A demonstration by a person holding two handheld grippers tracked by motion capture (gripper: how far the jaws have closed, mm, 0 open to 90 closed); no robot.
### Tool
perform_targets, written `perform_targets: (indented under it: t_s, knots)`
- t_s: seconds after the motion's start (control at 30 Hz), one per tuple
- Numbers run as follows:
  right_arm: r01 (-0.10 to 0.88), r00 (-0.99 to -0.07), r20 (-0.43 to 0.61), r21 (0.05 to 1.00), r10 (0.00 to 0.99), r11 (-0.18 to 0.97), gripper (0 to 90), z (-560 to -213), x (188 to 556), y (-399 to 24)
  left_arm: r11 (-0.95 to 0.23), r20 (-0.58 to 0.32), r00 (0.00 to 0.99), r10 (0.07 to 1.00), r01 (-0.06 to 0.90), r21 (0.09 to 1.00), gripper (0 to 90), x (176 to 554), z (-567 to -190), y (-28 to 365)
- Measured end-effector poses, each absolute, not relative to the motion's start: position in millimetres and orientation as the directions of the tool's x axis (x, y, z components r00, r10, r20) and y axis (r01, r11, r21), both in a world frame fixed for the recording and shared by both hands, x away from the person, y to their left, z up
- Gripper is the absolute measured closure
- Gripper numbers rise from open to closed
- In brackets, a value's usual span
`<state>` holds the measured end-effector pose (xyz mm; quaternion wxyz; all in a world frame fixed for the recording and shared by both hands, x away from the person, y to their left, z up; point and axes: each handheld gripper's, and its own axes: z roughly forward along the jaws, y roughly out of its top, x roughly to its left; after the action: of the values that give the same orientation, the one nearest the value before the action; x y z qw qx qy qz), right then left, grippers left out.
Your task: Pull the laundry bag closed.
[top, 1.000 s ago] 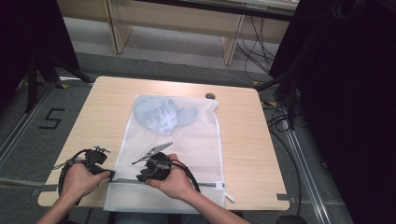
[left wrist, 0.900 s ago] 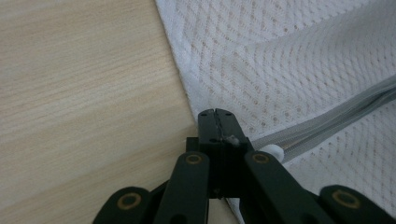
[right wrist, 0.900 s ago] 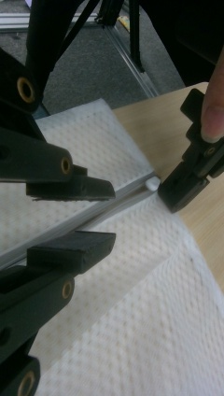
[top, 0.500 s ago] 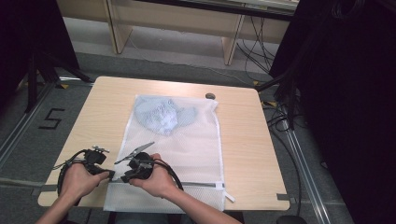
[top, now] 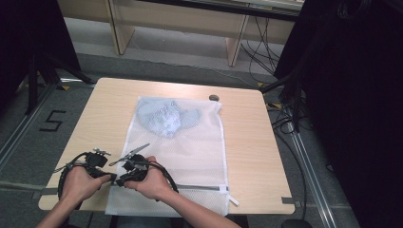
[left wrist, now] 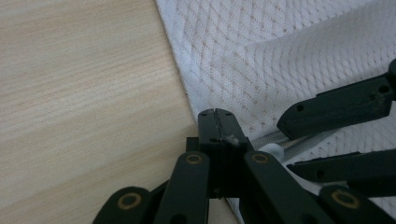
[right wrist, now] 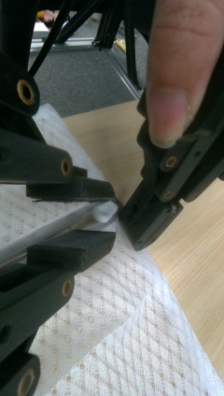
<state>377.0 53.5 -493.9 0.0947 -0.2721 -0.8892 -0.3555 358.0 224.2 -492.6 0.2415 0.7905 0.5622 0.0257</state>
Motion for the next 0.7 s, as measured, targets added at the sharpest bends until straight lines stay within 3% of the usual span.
perform_targets:
  t_s: [0.57,0.7]
  knots:
    - [0.602,-0.798,0.423,0.535,0.429,0.593,85.7,-497.3,379.6,60.3,-0.249,-0.230,0.368,0.901,0.873,0.419,89.8,357.1,-492.8,223.8]
    - [0.617,-0.787,0.439,0.525,0.434,0.587,84.2,-498.4,380.0,59.2,-0.250,-0.230,0.369,0.900,0.872,0.422,89.8,356.9,-493.1,223.8]
